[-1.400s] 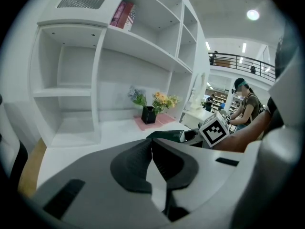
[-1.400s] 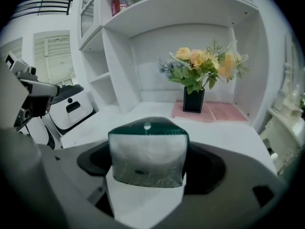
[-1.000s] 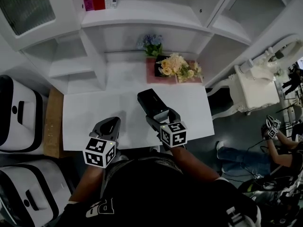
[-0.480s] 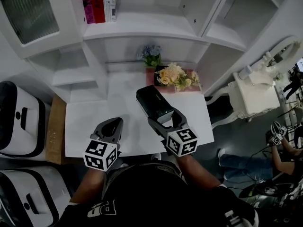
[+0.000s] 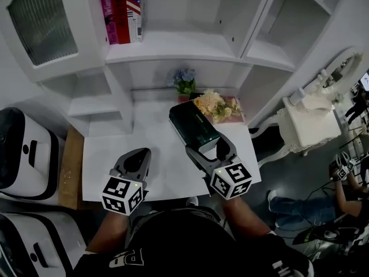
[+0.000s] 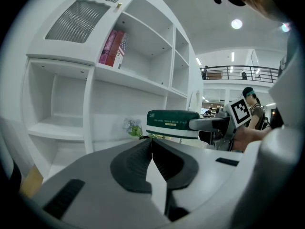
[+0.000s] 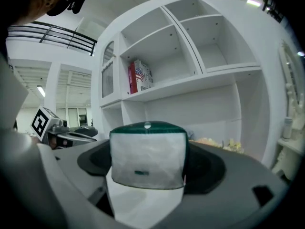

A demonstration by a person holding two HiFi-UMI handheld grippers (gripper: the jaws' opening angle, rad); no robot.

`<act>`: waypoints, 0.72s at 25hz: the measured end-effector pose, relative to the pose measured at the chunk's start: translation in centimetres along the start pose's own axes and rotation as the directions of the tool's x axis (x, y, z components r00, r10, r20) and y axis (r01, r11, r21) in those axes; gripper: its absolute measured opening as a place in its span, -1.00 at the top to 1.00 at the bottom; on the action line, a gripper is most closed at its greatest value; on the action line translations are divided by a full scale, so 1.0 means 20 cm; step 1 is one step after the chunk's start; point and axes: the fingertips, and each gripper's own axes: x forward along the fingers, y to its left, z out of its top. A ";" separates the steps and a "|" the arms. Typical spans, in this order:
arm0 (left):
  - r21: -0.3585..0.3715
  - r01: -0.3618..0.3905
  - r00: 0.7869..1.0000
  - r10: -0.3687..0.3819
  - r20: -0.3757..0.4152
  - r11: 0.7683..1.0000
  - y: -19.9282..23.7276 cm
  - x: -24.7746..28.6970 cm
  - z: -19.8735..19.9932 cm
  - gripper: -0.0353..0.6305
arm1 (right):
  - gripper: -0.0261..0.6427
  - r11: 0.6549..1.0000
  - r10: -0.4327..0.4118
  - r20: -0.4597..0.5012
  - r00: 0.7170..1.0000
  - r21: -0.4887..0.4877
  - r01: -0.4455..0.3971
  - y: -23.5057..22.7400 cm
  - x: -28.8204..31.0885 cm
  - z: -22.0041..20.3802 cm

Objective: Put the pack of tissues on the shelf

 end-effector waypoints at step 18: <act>0.082 0.012 0.995 -0.020 0.102 0.997 -0.02 -0.03 0.28 0.85 | -0.39 0.994 0.031 0.210 0.977 -0.107 -0.008 0.04 -0.11 0.57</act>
